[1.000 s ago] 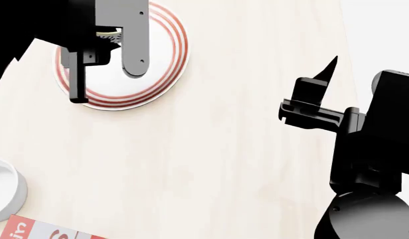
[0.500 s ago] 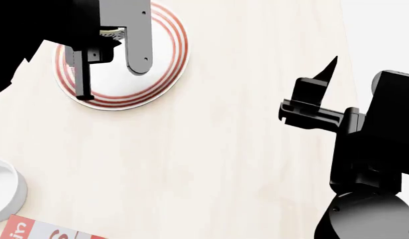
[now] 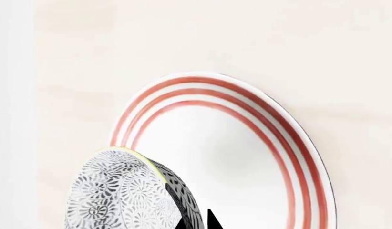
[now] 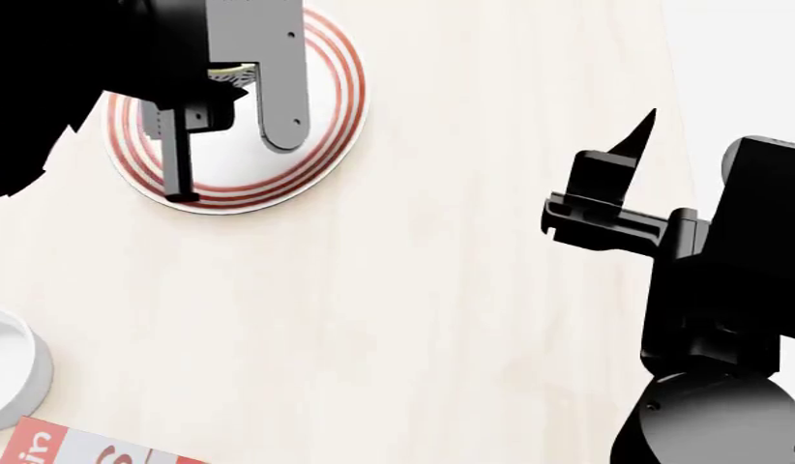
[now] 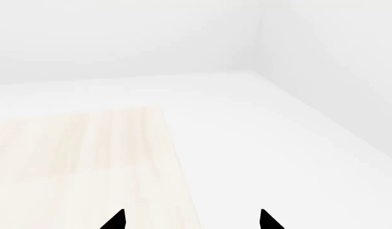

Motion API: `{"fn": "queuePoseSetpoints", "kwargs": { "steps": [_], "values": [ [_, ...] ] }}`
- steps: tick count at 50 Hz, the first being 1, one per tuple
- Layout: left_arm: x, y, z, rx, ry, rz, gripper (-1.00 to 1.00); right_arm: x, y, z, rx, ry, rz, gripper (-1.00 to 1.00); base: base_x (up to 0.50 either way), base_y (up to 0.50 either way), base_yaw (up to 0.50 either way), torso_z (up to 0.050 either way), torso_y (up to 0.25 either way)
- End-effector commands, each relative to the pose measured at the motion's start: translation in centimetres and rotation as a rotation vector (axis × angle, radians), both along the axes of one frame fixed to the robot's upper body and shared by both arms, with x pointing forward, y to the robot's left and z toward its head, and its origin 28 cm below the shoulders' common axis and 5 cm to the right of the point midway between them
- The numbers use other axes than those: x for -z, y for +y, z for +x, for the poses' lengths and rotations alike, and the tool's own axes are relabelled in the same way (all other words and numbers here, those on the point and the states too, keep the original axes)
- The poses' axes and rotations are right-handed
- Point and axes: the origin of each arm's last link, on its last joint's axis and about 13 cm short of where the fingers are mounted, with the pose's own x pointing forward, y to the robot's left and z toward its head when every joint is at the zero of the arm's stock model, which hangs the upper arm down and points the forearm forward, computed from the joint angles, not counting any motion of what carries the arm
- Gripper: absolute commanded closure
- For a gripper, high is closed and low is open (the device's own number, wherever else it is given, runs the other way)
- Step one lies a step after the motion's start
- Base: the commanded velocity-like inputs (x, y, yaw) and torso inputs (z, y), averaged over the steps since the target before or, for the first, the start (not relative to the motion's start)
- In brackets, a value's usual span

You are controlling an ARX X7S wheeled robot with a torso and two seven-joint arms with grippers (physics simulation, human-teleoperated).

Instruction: Pick the akita bowl next to the ramekin and place it on the plate.

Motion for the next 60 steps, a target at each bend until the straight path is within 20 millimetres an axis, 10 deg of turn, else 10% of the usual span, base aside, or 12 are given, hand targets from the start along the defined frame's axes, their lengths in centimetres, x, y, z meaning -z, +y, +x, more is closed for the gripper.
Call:
{"fn": "queuePoseSetpoints", "kwargs": {
  "steps": [1, 60],
  "values": [
    [0.1, -1.1, 0.0, 0.031, -0.005, -0.016, 1.0, -0.1, 0.0, -0.1, -0.003, -0.013, 0.011, -1.0, 0.0, 0.0, 0.0, 0.0, 0.0],
    [2.2, -1.0, 0.3, -0.01, 0.008, -0.06, 1.0, -0.2, -0.1, -0.2, -0.003, -0.014, 0.011, -1.0, 0.0, 0.0, 0.0, 0.0, 0.001]
  ]
}}
